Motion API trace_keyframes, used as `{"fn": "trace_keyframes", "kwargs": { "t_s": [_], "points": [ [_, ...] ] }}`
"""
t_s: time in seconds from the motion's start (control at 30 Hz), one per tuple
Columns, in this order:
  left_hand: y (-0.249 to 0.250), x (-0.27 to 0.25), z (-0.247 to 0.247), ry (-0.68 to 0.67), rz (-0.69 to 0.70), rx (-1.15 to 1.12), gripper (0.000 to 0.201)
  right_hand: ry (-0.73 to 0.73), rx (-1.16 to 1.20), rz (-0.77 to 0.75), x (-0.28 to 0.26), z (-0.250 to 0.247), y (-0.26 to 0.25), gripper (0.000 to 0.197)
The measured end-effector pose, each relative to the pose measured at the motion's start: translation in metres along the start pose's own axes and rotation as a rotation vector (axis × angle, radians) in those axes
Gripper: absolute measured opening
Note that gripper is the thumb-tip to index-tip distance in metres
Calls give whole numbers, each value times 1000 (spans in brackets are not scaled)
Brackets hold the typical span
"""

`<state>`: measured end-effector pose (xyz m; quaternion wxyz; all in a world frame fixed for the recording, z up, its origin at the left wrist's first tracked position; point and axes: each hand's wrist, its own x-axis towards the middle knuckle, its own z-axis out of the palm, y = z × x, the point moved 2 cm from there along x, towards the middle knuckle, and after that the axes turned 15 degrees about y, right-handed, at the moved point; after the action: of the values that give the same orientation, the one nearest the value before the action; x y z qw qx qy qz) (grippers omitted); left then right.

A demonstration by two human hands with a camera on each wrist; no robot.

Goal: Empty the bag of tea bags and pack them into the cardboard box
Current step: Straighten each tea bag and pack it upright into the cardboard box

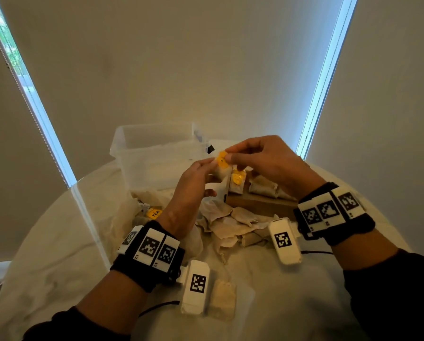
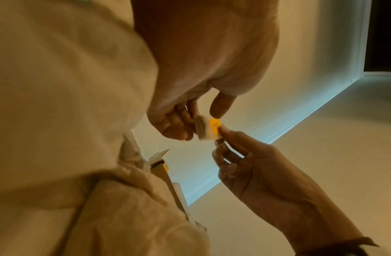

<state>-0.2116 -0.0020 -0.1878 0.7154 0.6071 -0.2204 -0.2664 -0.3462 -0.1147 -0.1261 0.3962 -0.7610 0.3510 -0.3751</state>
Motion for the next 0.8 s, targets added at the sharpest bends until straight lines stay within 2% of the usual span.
{"fn": "trace_keyframes", "kwargs": {
  "t_s": [0.17,0.3,0.4,0.57,0.7,0.8],
  "points": [
    [2,-4,1,-90,-13,87,34,62,-183,-118,19,-20,-5,15],
    [-3,-7,3,-155,20,230,29,123,-510,-242,37,-29,11,9],
    [-6,-7,2,-190,3,292,31,15,-562,-168,42,-27,25,4],
    [-9,-11,3,-238,-33,413,27,-257,-460,99,37,-12,36,15],
    [-9,-9,4,-213,-30,428,26,-366,-409,181,39,4,41,24],
    [-10,-8,3,-184,-54,432,26,-406,-450,188,47,13,46,22]
  ]
}}
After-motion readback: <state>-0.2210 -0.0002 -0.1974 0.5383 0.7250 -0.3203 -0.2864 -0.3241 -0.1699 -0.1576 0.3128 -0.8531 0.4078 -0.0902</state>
